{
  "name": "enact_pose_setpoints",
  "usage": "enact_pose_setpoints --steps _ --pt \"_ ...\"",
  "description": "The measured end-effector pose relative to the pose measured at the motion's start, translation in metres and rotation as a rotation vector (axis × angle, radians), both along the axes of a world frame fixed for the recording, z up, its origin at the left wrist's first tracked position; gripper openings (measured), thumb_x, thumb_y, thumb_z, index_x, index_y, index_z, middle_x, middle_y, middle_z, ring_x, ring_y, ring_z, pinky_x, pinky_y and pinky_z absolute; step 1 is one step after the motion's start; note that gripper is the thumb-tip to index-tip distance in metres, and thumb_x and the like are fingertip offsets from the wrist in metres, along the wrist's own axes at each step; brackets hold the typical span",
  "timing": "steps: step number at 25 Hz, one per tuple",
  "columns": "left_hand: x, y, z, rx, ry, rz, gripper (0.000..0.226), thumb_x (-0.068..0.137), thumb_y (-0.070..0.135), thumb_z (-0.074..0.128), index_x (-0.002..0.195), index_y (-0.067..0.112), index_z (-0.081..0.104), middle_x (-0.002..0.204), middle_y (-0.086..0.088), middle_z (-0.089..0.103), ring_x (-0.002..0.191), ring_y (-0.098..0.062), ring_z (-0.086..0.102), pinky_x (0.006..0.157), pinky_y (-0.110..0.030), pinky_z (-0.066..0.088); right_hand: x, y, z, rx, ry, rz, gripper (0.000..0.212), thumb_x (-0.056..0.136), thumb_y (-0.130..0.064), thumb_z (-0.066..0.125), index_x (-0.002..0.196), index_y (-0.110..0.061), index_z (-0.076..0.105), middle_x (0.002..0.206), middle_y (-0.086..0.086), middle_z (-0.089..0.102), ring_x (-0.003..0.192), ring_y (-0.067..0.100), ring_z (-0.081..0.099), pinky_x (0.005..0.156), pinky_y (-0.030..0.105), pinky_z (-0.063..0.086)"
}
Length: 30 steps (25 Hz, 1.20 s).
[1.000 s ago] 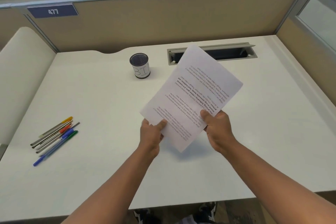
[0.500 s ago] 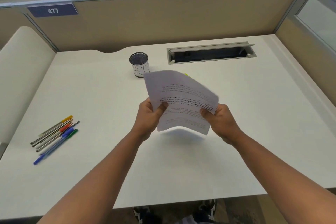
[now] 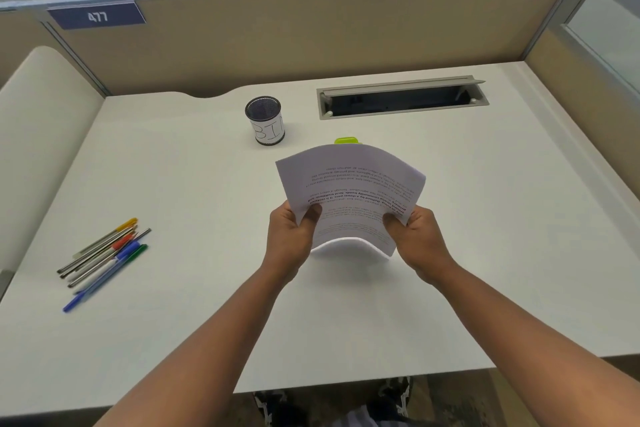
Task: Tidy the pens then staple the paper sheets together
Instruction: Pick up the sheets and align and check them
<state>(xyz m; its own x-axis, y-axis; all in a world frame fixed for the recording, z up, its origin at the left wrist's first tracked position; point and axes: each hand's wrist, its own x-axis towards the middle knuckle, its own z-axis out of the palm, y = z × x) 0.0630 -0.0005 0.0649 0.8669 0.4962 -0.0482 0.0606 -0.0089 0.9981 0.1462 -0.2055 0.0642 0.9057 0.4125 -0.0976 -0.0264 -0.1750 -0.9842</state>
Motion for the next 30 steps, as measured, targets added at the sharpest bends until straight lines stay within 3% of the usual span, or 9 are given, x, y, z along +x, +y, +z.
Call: enact_pose_setpoints --steps 2,8,11,13,17,21,23,27,30 --pt "0.0 -0.001 -0.002 -0.005 0.01 -0.008 0.025 0.099 0.018 0.061 0.1 0.038 0.075 0.104 0.011 0.078 0.096 -0.012 0.072 0.078 -0.025 0.057 0.0 -0.001 -0.002 -0.019 0.002 -0.011 0.03 0.095 -0.013 0.05 0.094 -0.032 0.074 0.094 -0.007 0.076 0.084 0.005 0.069 0.075 0.028 0.058" --pt "-0.003 -0.001 -0.007 -0.021 0.02 -0.021 0.023 0.099 0.019 0.062 0.103 0.038 0.075 0.106 0.01 0.077 0.098 -0.014 0.072 0.079 -0.027 0.058 -0.001 -0.002 -0.006 -0.022 0.009 -0.002 0.034 0.095 -0.013 0.05 0.092 -0.036 0.074 0.091 -0.015 0.076 0.083 0.005 0.07 0.071 0.022 0.057" --pt "-0.003 -0.002 -0.007 -0.043 0.03 -0.028 0.024 0.099 0.017 0.062 0.103 0.038 0.075 0.106 0.011 0.077 0.098 -0.012 0.072 0.077 -0.023 0.056 -0.002 -0.004 -0.006 -0.052 0.024 0.008 0.034 0.097 -0.009 0.05 0.093 -0.033 0.073 0.09 -0.013 0.076 0.081 0.007 0.069 0.072 0.027 0.057" --pt "-0.002 0.001 -0.008 -0.086 0.056 -0.008 0.018 0.099 0.019 0.063 0.106 0.03 0.075 0.107 0.007 0.078 0.098 -0.016 0.073 0.08 -0.03 0.058 0.0 -0.007 -0.002 -0.042 0.043 0.026 0.029 0.096 -0.009 0.053 0.097 -0.029 0.074 0.096 -0.009 0.077 0.089 0.013 0.072 0.076 0.032 0.06" --pt "-0.005 0.014 -0.01 -0.327 0.074 0.055 0.02 0.098 0.016 0.064 0.117 0.016 0.07 0.115 -0.003 0.076 0.105 -0.023 0.072 0.09 -0.044 0.057 0.01 -0.019 0.012 -0.002 0.127 0.13 0.018 0.093 -0.011 0.066 0.106 -0.02 0.075 0.105 -0.002 0.079 0.094 0.019 0.075 0.079 0.034 0.062" --pt "-0.004 0.021 -0.005 -0.686 -0.007 0.138 0.034 0.1 0.012 0.06 0.133 0.02 0.061 0.13 -0.002 0.07 0.117 -0.022 0.067 0.094 -0.046 0.057 0.01 -0.032 0.015 0.097 0.278 0.081 0.015 0.084 -0.01 0.077 0.098 -0.016 0.077 0.102 0.003 0.079 0.086 0.015 0.07 0.076 0.031 0.053" --pt "-0.002 0.016 -0.004 -0.83 -0.044 0.171 0.035 0.1 0.009 0.058 0.131 0.022 0.061 0.13 -0.003 0.07 0.119 -0.022 0.067 0.091 -0.044 0.058 0.004 -0.028 0.011 0.218 0.432 0.031 0.022 0.079 -0.007 0.078 0.098 -0.018 0.076 0.105 0.003 0.077 0.093 0.018 0.068 0.081 0.036 0.051" --pt "0.002 -0.004 -0.001 -0.961 -0.067 0.179 0.037 0.1 0.005 0.055 0.131 0.023 0.061 0.128 -0.005 0.071 0.116 -0.023 0.069 0.09 -0.048 0.058 -0.016 -0.003 0.002 0.491 0.544 -0.058 0.034 0.083 -0.002 0.071 0.116 -0.011 0.068 0.119 0.009 0.075 0.109 0.026 0.07 0.087 0.042 0.059" --pt "0.002 -0.013 -0.004 -0.982 -0.05 0.17 0.037 0.1 0.006 0.056 0.132 0.024 0.06 0.127 -0.006 0.071 0.117 -0.025 0.068 0.098 -0.053 0.054 -0.023 0.006 0.001 0.509 0.489 -0.139 0.031 0.093 0.004 0.062 0.12 -0.011 0.065 0.119 0.007 0.075 0.108 0.023 0.071 0.086 0.041 0.06"
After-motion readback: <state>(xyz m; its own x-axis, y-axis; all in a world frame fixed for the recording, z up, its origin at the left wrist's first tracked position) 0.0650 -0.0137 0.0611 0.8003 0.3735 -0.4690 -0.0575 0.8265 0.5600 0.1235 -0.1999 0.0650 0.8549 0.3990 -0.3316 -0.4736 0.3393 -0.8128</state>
